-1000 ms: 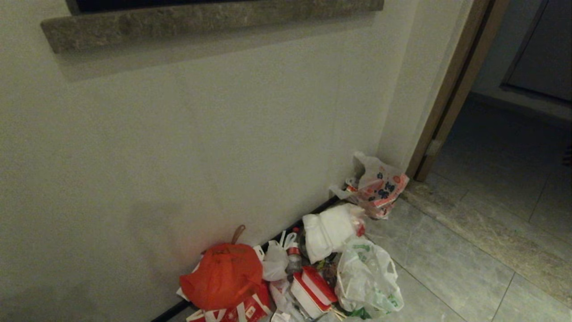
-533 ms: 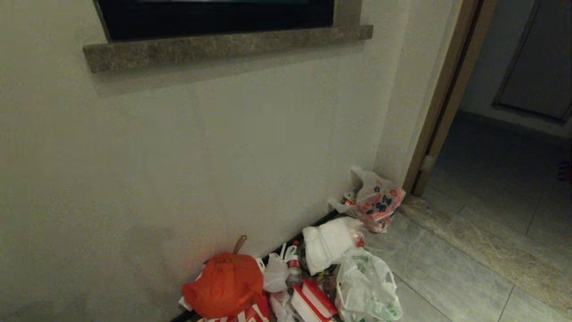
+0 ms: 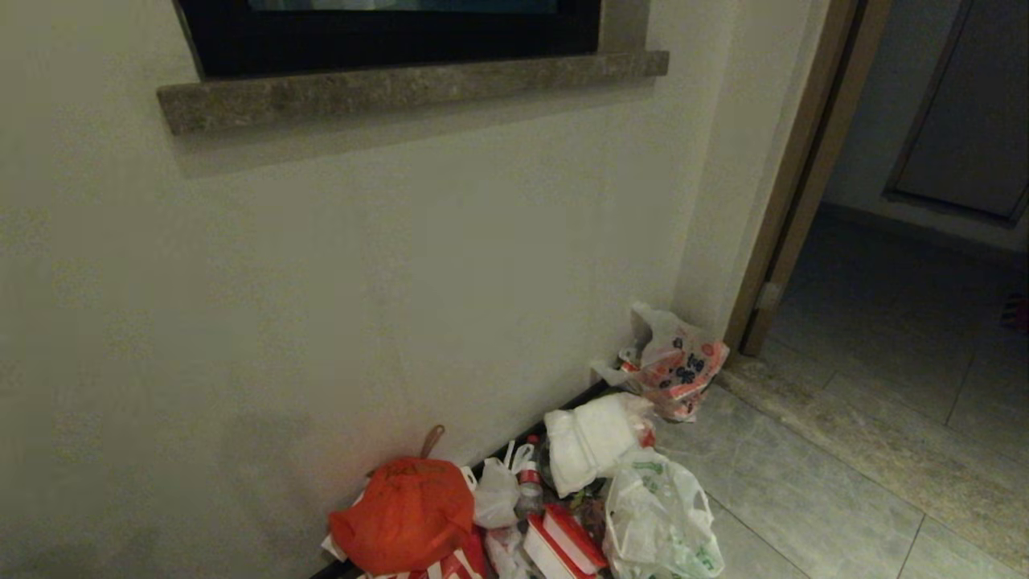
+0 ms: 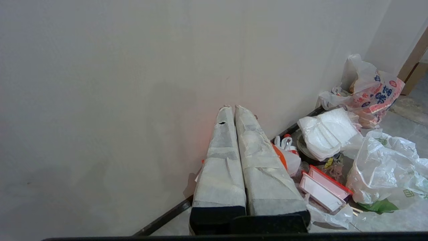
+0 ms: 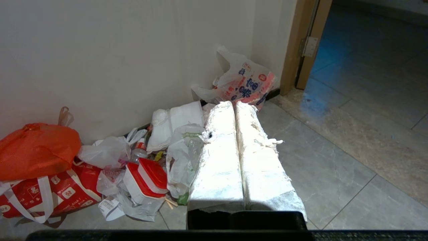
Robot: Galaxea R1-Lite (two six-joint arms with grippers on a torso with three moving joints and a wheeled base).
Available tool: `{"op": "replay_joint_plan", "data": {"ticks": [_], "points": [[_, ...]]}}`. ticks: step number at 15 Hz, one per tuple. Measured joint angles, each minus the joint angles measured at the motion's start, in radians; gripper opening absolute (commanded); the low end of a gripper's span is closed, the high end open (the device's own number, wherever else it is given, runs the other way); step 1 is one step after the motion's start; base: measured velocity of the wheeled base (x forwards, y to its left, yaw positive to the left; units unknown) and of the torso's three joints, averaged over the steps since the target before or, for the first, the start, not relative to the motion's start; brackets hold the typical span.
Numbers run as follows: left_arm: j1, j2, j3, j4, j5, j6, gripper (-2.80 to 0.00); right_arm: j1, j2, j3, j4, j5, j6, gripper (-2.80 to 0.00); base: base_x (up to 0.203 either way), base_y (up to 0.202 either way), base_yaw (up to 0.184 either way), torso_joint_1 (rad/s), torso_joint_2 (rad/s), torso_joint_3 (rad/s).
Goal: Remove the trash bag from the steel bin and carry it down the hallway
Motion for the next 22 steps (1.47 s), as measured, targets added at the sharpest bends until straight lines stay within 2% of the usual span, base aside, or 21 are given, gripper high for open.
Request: {"op": "replay_joint_plan", "data": {"ticks": [22], "points": [[0.0,0.0,0.0,0.0,0.0,0.001,-2.8,0.0,0.0,0.0,-0.003,0.0,-0.001,-2.8,0.0,0.0,0.0,0.0,0.0,0.0]]}}
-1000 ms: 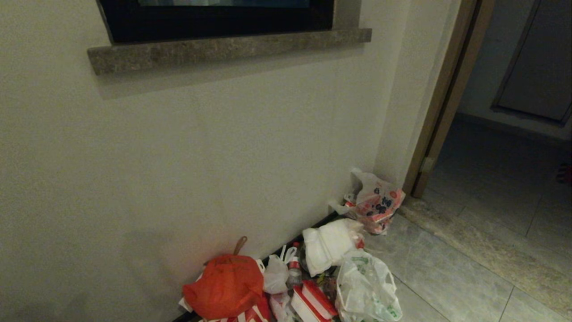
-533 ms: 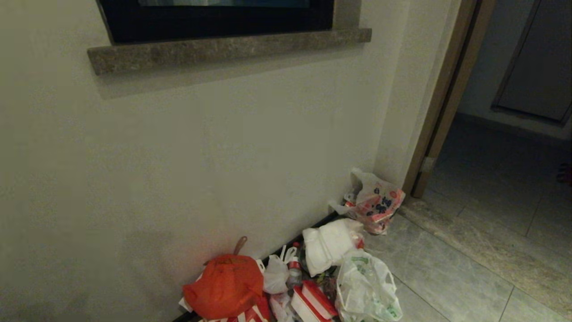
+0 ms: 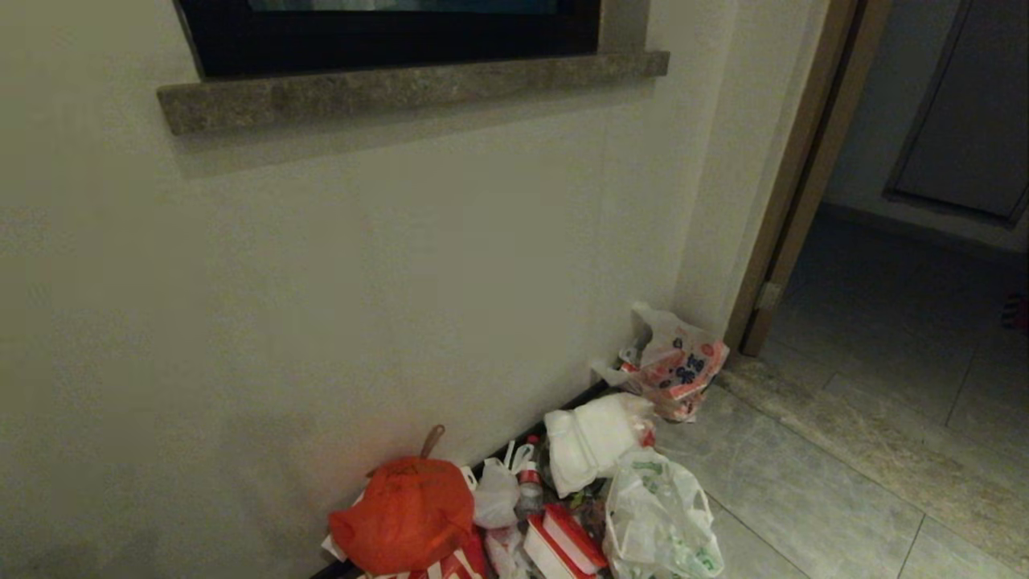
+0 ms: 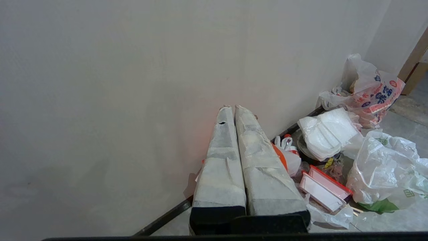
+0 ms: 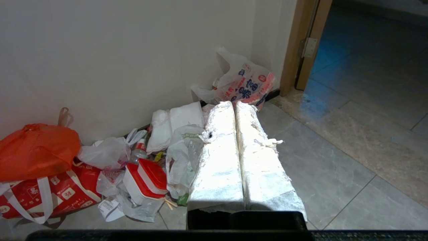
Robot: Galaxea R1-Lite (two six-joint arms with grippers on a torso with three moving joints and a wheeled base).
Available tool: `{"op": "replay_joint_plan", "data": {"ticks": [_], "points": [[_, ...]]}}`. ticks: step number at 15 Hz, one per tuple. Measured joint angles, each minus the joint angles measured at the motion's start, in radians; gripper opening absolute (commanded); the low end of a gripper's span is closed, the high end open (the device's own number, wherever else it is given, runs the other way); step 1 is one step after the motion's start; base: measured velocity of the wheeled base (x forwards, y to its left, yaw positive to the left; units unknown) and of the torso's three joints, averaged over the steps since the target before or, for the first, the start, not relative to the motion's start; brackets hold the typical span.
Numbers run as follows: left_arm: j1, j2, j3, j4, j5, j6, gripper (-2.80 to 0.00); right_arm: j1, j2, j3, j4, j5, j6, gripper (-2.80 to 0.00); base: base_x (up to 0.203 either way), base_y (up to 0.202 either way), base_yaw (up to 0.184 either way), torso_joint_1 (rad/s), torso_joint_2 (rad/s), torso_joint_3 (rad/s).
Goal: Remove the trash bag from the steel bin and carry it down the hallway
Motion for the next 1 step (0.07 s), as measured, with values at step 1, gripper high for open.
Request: {"op": "replay_joint_plan", "data": {"ticks": [1], "points": [[0.0,0.0,0.0,0.0,0.0,-0.001,-2.8,0.0,0.0,0.0,0.0,0.0,0.0,-2.8,0.0,0.0,0.0,0.0,0.0,0.0]]}}
